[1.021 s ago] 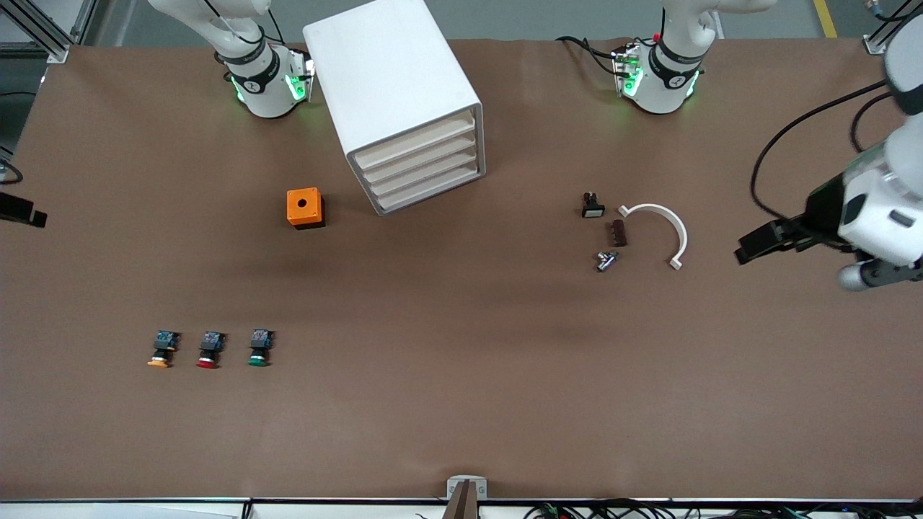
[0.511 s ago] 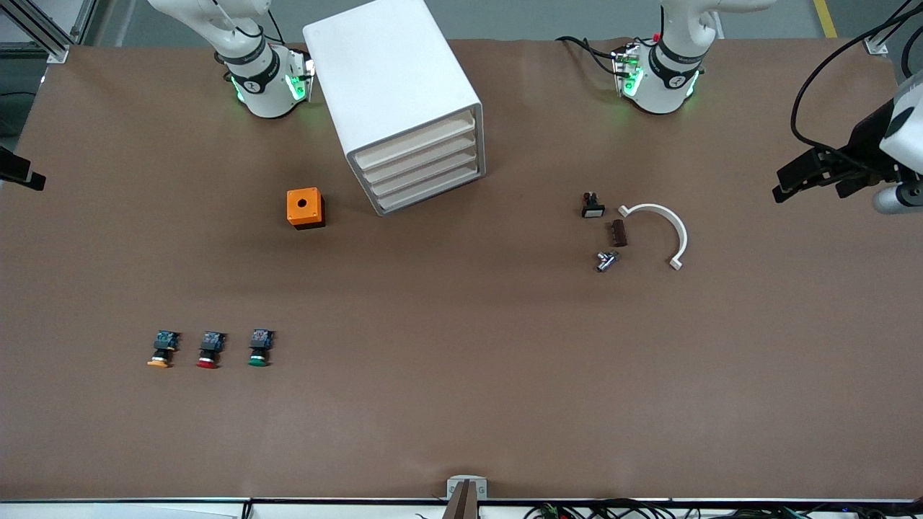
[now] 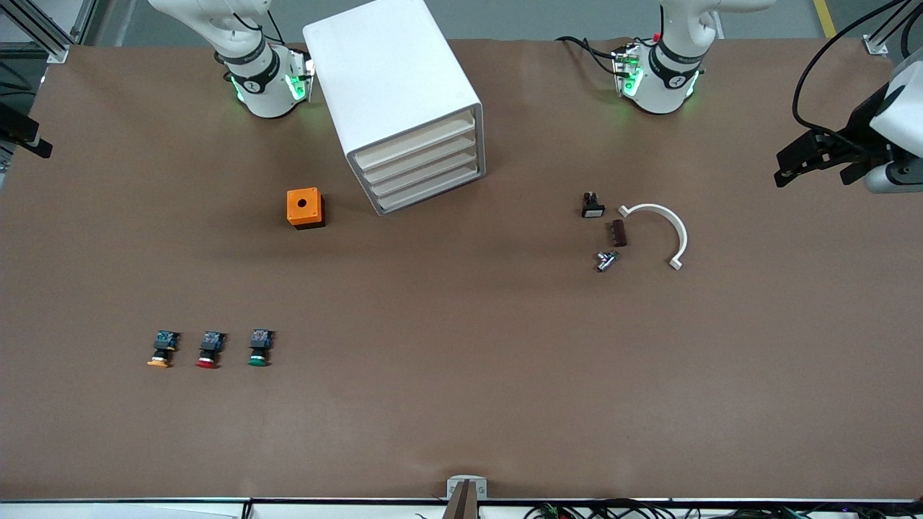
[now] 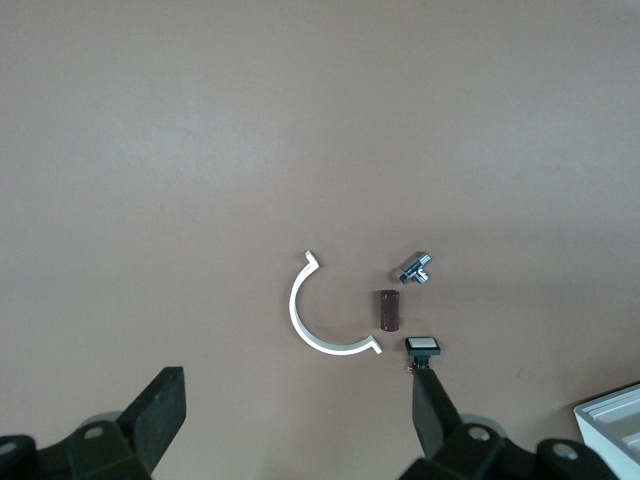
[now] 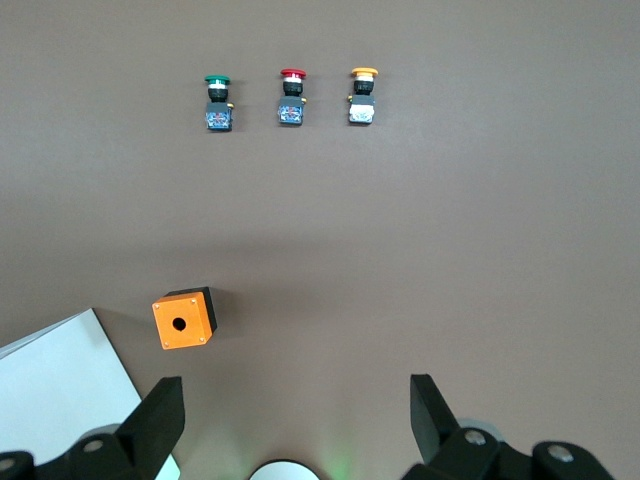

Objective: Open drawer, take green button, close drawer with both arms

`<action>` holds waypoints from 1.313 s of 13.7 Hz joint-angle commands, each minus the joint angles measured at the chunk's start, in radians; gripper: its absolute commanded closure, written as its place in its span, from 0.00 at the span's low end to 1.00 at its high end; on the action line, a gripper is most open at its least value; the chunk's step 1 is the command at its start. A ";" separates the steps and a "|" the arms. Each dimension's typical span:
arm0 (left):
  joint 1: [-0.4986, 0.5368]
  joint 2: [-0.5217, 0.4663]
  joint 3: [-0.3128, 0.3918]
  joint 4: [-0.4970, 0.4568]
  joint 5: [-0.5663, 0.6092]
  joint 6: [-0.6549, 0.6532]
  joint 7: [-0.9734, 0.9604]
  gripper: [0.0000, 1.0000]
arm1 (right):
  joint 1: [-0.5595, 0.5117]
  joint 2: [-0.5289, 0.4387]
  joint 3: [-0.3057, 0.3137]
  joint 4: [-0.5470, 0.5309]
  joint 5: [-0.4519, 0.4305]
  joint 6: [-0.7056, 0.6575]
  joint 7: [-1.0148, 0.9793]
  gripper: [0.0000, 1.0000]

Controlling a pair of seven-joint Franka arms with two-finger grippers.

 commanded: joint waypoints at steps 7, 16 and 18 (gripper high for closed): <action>0.002 -0.023 -0.037 -0.036 0.032 0.000 0.006 0.00 | 0.000 -0.021 0.053 -0.020 -0.061 0.033 -0.009 0.00; 0.058 -0.072 -0.039 -0.059 0.030 -0.042 0.005 0.00 | -0.042 -0.021 0.041 -0.028 0.014 0.028 -0.007 0.00; 0.079 -0.087 -0.039 -0.078 0.029 -0.036 0.005 0.00 | -0.042 -0.021 0.042 -0.026 0.014 0.030 -0.013 0.00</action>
